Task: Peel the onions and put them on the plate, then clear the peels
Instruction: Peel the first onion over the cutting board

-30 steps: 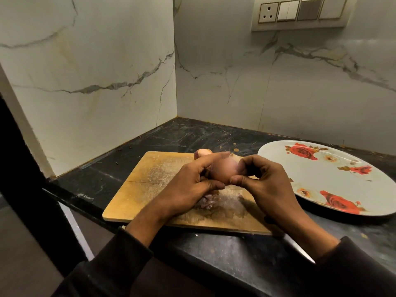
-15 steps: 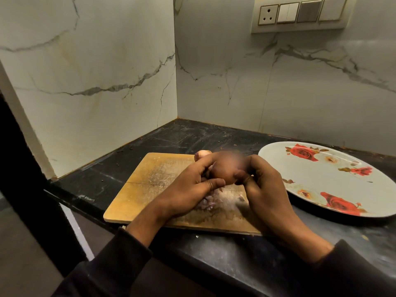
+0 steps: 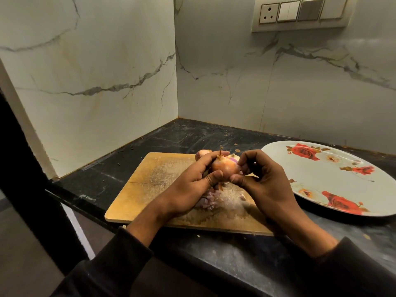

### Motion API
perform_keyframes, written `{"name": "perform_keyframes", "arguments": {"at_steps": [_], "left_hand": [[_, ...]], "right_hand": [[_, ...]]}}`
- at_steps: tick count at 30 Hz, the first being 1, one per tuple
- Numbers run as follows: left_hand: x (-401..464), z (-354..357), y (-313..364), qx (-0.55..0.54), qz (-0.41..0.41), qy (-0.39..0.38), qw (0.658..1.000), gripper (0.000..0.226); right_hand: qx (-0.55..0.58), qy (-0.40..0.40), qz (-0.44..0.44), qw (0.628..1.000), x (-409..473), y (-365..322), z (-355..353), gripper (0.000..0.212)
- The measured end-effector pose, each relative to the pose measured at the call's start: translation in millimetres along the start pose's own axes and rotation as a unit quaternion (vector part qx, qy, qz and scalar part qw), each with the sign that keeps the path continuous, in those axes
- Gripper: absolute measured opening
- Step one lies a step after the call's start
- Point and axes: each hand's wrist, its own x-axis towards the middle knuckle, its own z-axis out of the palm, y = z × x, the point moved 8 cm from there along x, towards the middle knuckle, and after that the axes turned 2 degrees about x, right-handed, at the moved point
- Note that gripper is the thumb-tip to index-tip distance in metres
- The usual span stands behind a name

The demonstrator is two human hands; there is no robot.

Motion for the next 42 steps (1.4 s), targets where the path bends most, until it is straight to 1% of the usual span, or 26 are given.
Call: {"name": "perform_keyframes", "arguments": {"at_steps": [3, 11, 15, 19, 23, 25, 29, 33, 35, 37, 39, 42], "left_hand": [[0, 0, -4, 0.002, -0.012, -0.004, 1.000, 0.056], [-2, 1, 1, -0.003, -0.007, 0.007, 1.000, 0.042], [-3, 1, 2, 0.013, -0.012, 0.010, 1.000, 0.047], [-2, 0, 2, 0.012, -0.006, 0.014, 1.000, 0.042], [-2, -2, 6, 0.007, -0.006, 0.026, 1.000, 0.035], [-1, -2, 3, 0.015, -0.008, 0.027, 0.999, 0.037], [-1, -1, 0, 0.014, -0.018, 0.018, 1.000, 0.042], [-1, -3, -1, 0.016, -0.023, 0.028, 0.999, 0.051], [-1, -4, -2, 0.012, -0.029, 0.033, 0.999, 0.055], [-1, -5, 1, 0.001, -0.021, 0.045, 0.999, 0.043], [-1, -8, 4, -0.022, -0.014, 0.061, 0.998, 0.032], [-2, -10, 4, -0.044, -0.010, 0.079, 0.996, 0.032]], "right_hand": [[-0.012, 0.011, -0.002, 1.000, 0, 0, -1, 0.040], [-0.010, 0.003, -0.002, 1.000, 1, 3, -2, 0.024], [0.019, -0.016, 0.006, 1.000, 0, 5, 1, 0.017], [-0.001, 0.006, -0.010, 1.000, -1, 5, 4, 0.023], [0.022, 0.024, -0.004, 0.999, -1, 5, 2, 0.028], [0.022, 0.034, -0.004, 0.999, -2, 3, -1, 0.025], [-0.013, 0.046, -0.024, 0.999, -4, 0, -2, 0.013], [-0.041, 0.045, -0.046, 0.997, -5, -3, 0, 0.010], [-0.040, 0.047, -0.052, 0.997, -5, -4, 0, 0.013], [-0.035, 0.042, -0.046, 0.997, -5, -5, 2, 0.018], [-0.046, 0.023, -0.044, 0.998, -6, -6, 6, 0.017], [-0.065, 0.000, -0.040, 0.997, -7, -7, 12, 0.017]]}}
